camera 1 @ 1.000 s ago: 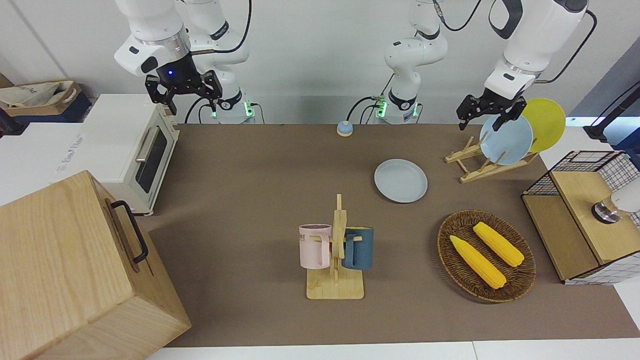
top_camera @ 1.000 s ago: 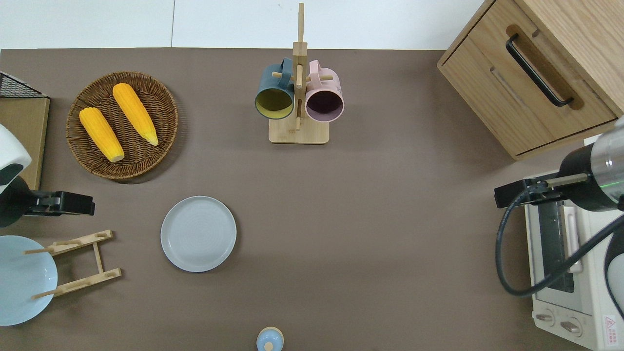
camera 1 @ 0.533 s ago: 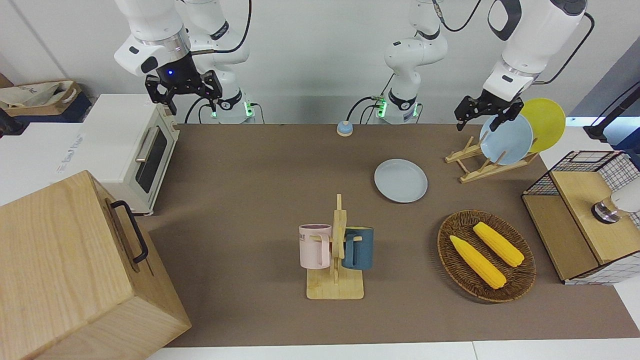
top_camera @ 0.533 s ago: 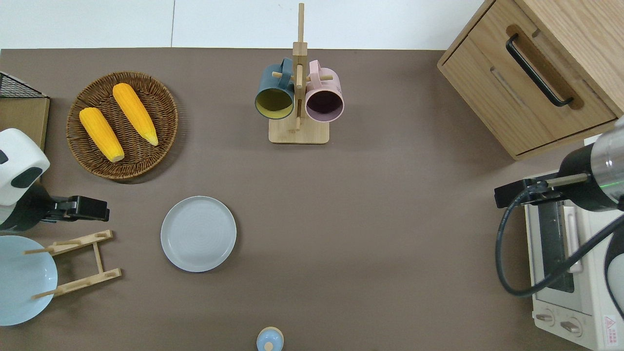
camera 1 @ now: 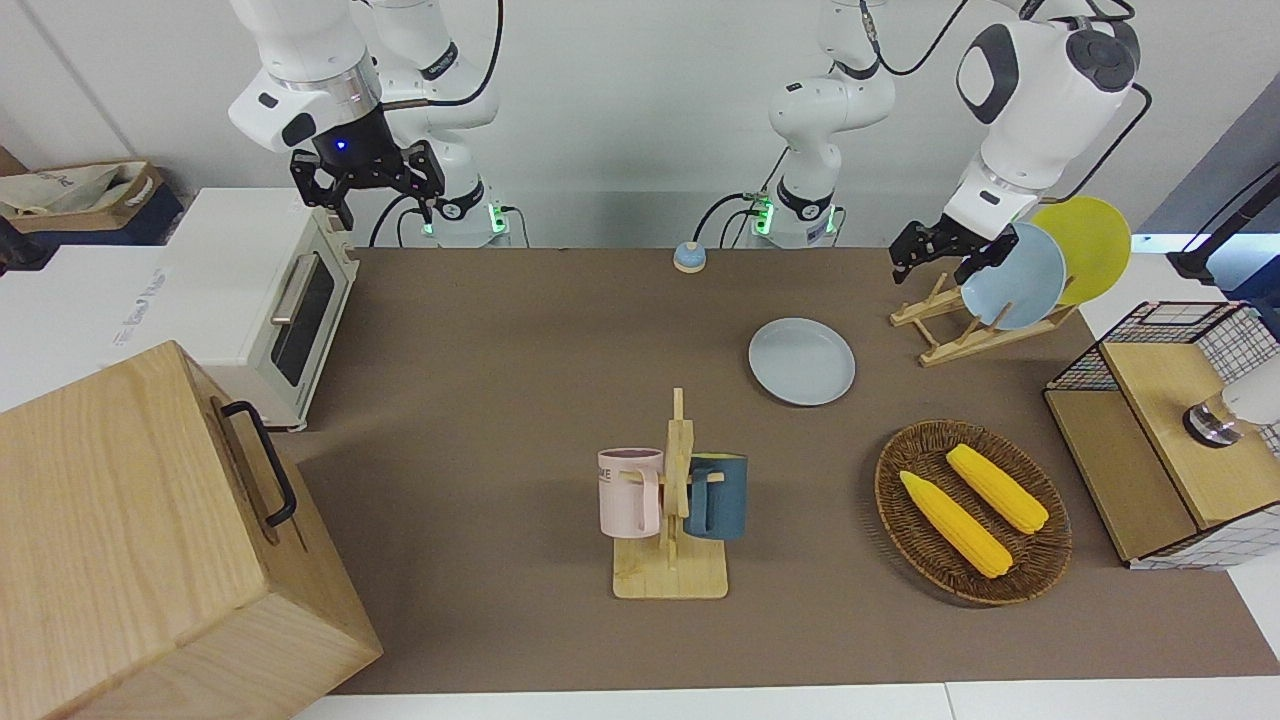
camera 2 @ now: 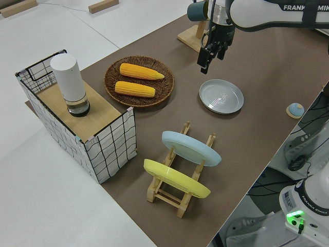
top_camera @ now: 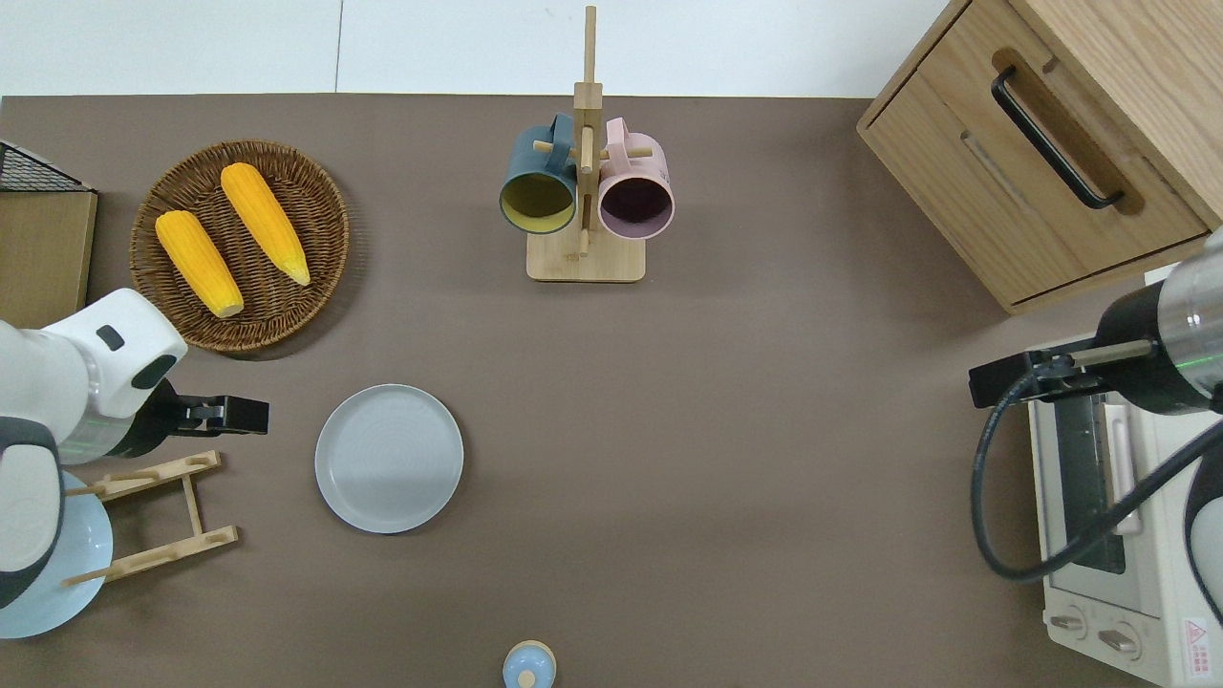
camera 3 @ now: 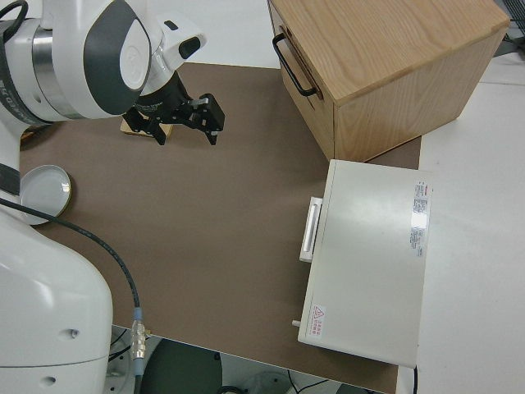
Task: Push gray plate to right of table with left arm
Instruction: 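Move the left gripper forward toward the gray plate's near edge, then lower the left gripper against the gray plate's edge nearest the arm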
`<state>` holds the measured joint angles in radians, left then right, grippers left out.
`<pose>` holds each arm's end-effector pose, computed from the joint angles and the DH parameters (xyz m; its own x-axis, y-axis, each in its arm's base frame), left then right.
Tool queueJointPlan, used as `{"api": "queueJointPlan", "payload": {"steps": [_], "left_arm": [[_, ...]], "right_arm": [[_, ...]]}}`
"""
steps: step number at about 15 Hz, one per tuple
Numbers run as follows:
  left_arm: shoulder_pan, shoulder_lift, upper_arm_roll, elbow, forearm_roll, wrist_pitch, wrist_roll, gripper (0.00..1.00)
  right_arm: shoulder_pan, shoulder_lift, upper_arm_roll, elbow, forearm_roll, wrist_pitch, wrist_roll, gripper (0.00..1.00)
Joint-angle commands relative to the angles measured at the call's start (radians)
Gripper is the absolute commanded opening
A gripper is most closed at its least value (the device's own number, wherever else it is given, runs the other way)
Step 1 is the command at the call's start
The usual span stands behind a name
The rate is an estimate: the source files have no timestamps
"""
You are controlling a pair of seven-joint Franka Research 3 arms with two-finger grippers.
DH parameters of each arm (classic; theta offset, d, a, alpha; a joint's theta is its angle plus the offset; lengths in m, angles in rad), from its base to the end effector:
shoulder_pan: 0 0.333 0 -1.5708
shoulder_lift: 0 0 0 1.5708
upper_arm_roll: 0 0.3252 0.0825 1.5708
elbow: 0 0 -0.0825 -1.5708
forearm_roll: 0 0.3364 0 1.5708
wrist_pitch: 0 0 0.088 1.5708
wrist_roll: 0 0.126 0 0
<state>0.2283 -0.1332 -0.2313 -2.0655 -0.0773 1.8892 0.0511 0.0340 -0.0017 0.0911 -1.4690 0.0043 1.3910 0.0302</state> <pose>0.4656 -0.0125 0.4931 0.9987 -0.0265 -0.0445 -0.0245 -0.9987 0.0441 0.4823 0.0613 0.6428 0.9925 0.0951 -0.0763 0.0953 -0.9954 -0.0018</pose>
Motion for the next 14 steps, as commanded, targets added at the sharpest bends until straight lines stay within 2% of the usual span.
{"api": "queueJointPlan", "payload": {"steps": [1, 9, 12, 14], "left_arm": [[-0.006, -0.052, -0.010, -0.160, -0.013, 0.143, -0.030, 0.99], [-0.040, -0.052, -0.013, -0.381, -0.033, 0.373, -0.031, 0.99], [-0.069, -0.049, -0.011, -0.474, -0.038, 0.500, -0.031, 0.99], [-0.090, -0.042, -0.013, -0.505, -0.038, 0.541, -0.031, 0.99]], "right_arm": [[-0.011, -0.008, 0.006, -0.001, 0.008, -0.012, -0.001, 0.983], [-0.011, -0.008, 0.004, -0.001, 0.008, -0.012, -0.003, 0.983], [-0.011, -0.008, 0.004, -0.001, 0.008, -0.012, -0.001, 0.983], [-0.011, -0.008, 0.006, -0.001, 0.008, -0.012, -0.003, 0.983]]}}
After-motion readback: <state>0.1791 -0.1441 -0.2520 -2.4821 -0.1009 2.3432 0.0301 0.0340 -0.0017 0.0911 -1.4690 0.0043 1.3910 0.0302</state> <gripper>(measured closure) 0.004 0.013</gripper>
